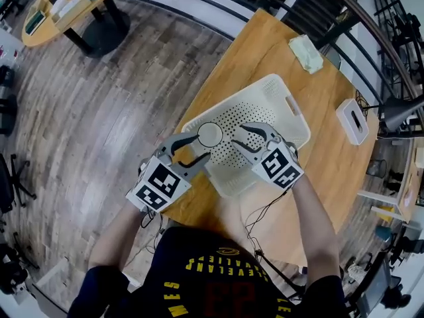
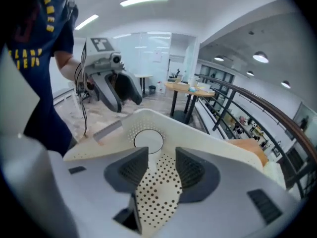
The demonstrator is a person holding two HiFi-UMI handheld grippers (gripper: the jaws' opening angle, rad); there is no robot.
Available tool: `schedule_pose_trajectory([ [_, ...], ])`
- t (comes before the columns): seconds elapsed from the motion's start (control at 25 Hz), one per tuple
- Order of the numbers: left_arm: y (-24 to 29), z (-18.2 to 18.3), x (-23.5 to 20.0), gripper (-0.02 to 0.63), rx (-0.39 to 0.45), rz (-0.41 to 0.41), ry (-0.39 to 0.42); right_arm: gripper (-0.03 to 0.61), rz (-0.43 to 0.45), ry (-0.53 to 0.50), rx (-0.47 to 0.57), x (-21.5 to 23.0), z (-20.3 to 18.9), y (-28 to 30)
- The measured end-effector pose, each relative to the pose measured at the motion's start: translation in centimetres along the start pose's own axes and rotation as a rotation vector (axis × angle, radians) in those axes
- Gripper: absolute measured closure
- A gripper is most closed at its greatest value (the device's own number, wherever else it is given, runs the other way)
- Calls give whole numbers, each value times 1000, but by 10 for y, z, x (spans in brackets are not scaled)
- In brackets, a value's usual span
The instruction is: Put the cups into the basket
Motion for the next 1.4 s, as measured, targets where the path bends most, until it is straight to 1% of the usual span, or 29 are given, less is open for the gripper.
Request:
schedule_pose_trajectory([
  [0.04, -3, 5, 2, 411, 24, 15, 2, 400, -14, 53, 30, 0, -1, -9],
  [0.12, -9, 13, 7, 412, 67, 40, -6, 402, -51, 125, 78, 0, -2, -28],
  [0.2, -13, 16, 16, 413, 108, 68, -26, 409, -100, 167, 114, -1, -4, -48],
  [0.28, -14, 18, 32, 413, 154, 75, -53, 434, -151, 212, 155, -5, -5, -71],
  [0.36, -10, 19, 56, 414, 195, 49, -88, 449, -196, 271, 201, -12, -9, -94],
  [0.44, -2, 20, 78, 437, 216, 25, -108, 471, -239, 334, 234, -21, -17, -116],
  [0.52, 7, 23, 96, 446, 218, 3, -104, 498, -282, 409, 251, -32, -29, -137],
  [0.64, 22, 31, 124, 464, 212, -52, -71, 540, -340, 553, 269, -50, -51, -167],
  [0.72, 32, 35, 145, 496, 211, -85, -51, 560, -352, 631, 275, -65, -67, -183],
  [0.76, 36, 36, 155, 518, 216, -98, -55, 565, -351, 663, 278, -74, -74, -191],
  [0.84, 43, 39, 176, 561, 239, -130, -95, 566, -356, 715, 289, -90, -86, -208],
  [0.92, 50, 42, 197, 598, 263, -170, -135, 566, -394, 751, 300, -105, -96, -225],
  [1.04, 64, 45, 227, 603, 264, -217, -132, 566, -493, 830, 319, -122, -110, -252],
  [1.2, 83, 49, 263, 603, 267, -225, -90, 566, -614, 972, 391, -140, -128, -288],
  [1.28, 91, 52, 282, 603, 279, -231, -73, 566, -663, 998, 422, -150, -135, -304],
  [1.4, 103, 57, 311, 603, 301, -267, -50, 565, -715, 1001, 440, -165, -148, -324],
])
Point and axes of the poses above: the fingertips, and each gripper's own axes: y forward along the fingers, x to its right, z out of its top, the point moved 6 cm from there along -y, backward along the fingers, and after that the axes turned 11 degrees about -z, right-handed, at the moved point
